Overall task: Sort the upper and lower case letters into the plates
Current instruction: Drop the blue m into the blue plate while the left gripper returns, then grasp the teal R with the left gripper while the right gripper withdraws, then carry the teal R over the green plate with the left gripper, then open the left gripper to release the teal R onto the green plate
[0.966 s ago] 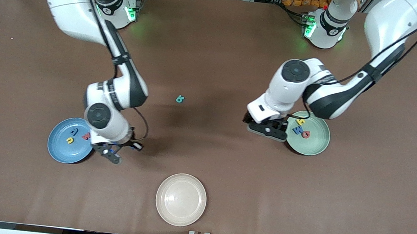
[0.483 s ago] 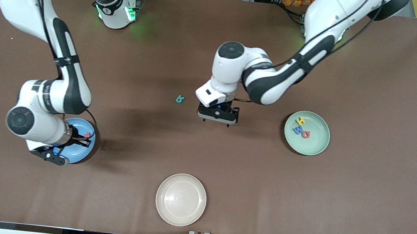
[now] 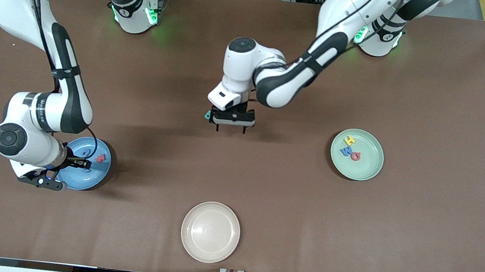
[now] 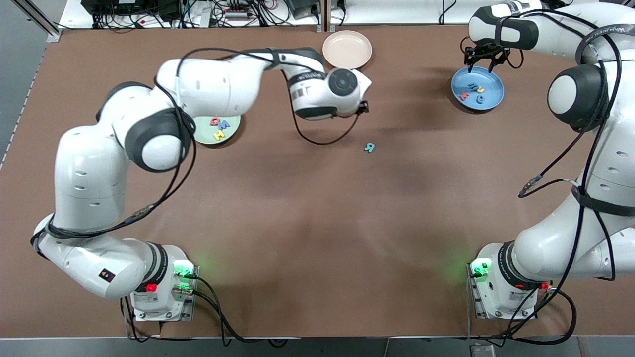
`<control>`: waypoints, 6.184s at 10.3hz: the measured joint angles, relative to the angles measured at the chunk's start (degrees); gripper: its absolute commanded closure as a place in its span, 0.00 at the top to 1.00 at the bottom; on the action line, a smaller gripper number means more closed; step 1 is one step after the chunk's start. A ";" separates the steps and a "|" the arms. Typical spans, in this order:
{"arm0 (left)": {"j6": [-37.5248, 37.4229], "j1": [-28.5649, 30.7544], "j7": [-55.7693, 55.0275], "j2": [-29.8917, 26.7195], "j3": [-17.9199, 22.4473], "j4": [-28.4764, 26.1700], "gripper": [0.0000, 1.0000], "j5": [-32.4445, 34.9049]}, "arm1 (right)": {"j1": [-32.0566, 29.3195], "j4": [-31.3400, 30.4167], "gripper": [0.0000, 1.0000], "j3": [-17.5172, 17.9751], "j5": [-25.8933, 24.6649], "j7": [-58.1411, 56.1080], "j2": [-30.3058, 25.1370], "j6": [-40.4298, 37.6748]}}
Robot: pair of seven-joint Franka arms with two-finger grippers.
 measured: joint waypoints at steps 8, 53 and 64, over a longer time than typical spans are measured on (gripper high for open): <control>5.30 -8.13 4.19 7.95 3.58 3.60 1.00 12.48 | -0.44 -15.94 1.00 0.42 10.95 -13.01 -15.18 -1.08; -23.33 88.61 58.55 3.86 -48.32 -29.20 0.26 1.75 | 0.29 7.31 1.00 1.82 7.97 -15.67 -33.27 -33.34; -20.43 93.15 62.83 4.35 -44.73 -29.60 1.00 7.35 | 0.30 7.02 1.00 1.82 7.97 -15.62 -33.25 -35.58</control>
